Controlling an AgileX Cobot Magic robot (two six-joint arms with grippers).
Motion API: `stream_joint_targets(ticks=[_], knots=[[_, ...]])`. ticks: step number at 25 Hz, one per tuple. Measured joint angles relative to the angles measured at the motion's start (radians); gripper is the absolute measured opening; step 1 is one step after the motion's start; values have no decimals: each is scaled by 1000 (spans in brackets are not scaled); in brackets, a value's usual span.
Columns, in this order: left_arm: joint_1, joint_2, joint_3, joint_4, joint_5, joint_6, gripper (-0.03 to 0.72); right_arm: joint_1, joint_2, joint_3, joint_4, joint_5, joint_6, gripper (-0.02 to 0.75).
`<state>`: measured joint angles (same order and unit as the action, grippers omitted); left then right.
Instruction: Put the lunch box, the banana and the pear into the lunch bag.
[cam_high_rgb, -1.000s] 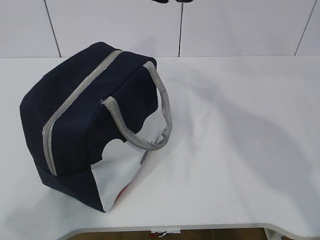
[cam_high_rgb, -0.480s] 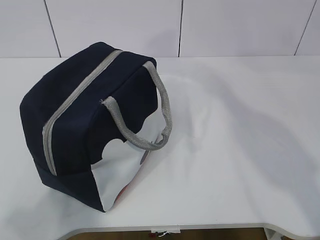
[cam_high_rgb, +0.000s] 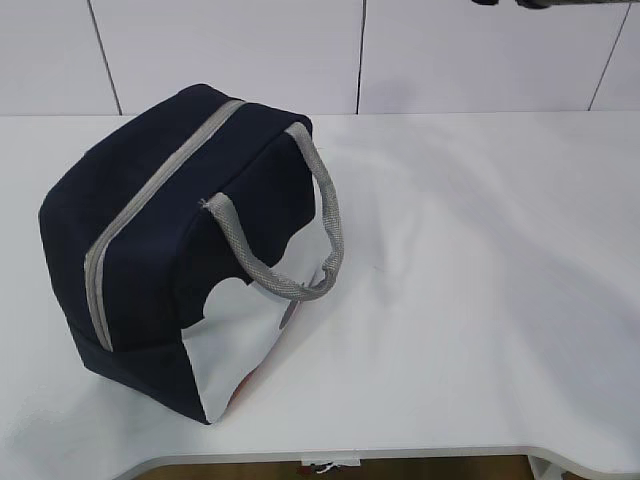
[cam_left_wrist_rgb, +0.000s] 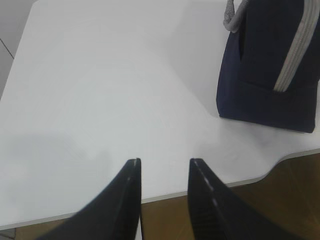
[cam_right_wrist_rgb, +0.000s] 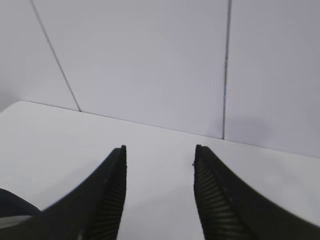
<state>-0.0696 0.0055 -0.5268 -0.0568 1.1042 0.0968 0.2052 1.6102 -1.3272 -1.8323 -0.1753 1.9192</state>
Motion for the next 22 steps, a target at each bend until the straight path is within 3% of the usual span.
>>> stream_joint_targets(ticks=[22], knots=[[0, 0, 0, 0, 0, 0, 243, -2, -722, 627, 0, 86, -3, 366]])
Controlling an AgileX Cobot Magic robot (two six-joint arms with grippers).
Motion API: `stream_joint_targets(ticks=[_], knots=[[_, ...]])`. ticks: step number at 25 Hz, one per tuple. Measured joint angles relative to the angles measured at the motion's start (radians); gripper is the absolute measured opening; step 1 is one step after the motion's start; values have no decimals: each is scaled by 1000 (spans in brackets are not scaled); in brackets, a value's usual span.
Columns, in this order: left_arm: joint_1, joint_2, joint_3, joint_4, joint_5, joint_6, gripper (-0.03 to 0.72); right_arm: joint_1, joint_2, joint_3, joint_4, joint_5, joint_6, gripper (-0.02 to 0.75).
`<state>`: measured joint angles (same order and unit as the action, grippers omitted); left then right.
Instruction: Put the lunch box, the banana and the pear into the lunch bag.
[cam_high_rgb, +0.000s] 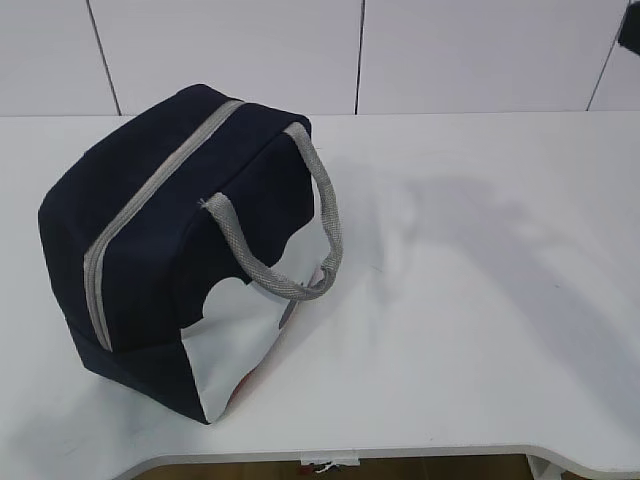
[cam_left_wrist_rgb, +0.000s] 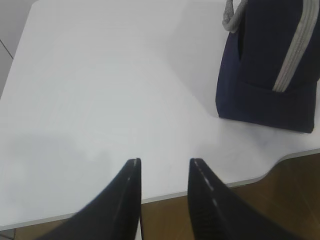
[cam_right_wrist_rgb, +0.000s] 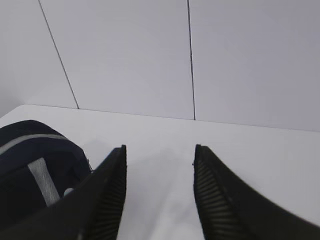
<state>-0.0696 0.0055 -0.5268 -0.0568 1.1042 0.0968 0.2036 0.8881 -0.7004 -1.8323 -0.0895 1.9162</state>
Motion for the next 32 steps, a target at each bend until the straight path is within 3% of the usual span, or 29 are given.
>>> stream_joint_targets(ticks=[6, 12, 23, 32], knots=[[0, 0, 0, 0, 0, 0, 243, 0, -127, 134, 0, -11, -4, 366], [0, 0, 0, 0, 0, 0, 243, 0, -180, 146, 0, -91, -4, 366], [0, 0, 0, 0, 0, 0, 243, 0, -337, 149, 0, -54, -5, 366], [0, 0, 0, 0, 0, 0, 243, 0, -477, 261, 0, -51, -5, 366]])
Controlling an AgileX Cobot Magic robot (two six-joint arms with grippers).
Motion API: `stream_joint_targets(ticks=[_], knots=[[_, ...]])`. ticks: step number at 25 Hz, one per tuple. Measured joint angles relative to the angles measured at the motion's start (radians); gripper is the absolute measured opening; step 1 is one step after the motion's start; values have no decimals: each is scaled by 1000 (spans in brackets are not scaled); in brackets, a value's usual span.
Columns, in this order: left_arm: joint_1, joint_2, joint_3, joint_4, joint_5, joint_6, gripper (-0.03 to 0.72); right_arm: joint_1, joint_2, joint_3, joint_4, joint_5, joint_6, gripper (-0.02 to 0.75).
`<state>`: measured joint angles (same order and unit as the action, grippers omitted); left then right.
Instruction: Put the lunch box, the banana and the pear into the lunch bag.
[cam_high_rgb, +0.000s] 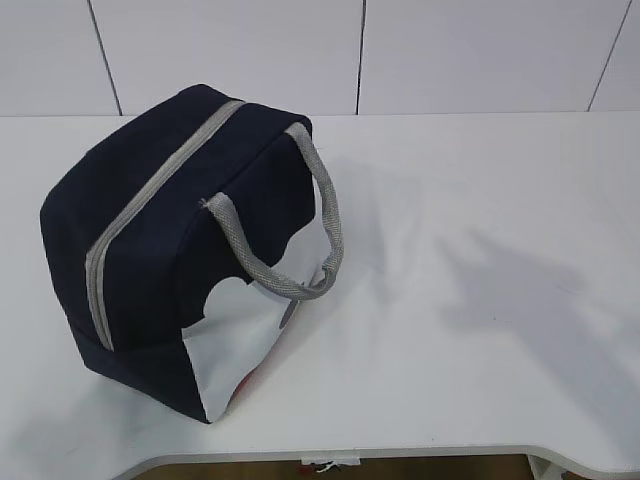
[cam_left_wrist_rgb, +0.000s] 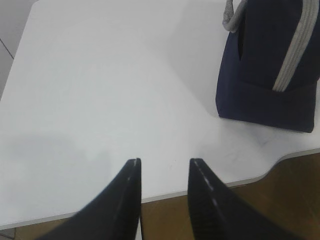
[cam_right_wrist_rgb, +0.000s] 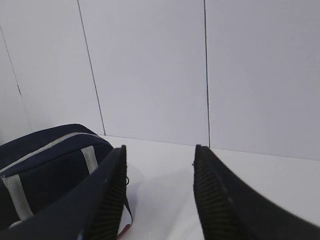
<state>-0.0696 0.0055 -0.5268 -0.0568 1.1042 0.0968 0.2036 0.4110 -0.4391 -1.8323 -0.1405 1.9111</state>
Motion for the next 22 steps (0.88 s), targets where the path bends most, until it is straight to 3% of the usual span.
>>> stream_joint_targets(ticks=[22], knots=[[0, 0, 0, 0, 0, 0, 238, 0, -7, 2, 0, 44, 2, 366]])
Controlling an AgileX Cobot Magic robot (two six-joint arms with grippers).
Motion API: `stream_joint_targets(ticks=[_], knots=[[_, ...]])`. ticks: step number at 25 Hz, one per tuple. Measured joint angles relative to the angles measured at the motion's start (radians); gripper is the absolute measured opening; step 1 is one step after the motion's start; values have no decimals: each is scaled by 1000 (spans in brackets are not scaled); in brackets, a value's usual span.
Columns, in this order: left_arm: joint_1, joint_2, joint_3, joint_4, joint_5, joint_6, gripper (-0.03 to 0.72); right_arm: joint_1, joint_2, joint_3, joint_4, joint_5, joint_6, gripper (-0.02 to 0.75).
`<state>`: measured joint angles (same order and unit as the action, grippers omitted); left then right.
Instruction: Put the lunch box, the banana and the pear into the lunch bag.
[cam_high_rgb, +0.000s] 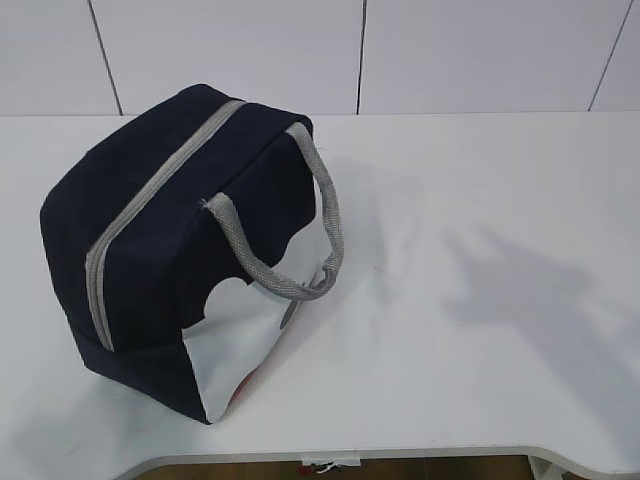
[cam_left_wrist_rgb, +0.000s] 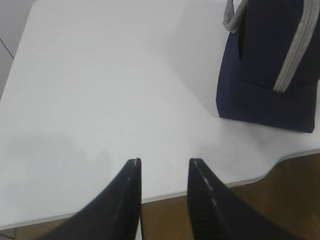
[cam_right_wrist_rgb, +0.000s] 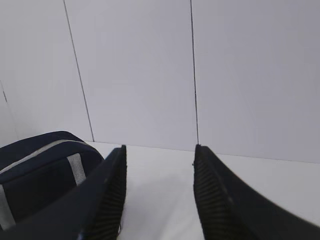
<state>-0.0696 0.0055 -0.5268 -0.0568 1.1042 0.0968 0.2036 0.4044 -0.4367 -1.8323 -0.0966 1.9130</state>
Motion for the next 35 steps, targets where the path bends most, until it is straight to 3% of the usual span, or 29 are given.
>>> stream_joint_targets(ticks=[5, 21, 35], knots=[[0, 0, 0, 0, 0, 0, 238, 0, 0, 0, 58, 30, -28, 366], [7, 0, 0, 0, 0, 0, 235, 23, 11, 0, 746, 165, -702, 366], [5, 0, 0, 0, 0, 0, 234, 57, 11, 0, 1096, 257, -1059, 365]])
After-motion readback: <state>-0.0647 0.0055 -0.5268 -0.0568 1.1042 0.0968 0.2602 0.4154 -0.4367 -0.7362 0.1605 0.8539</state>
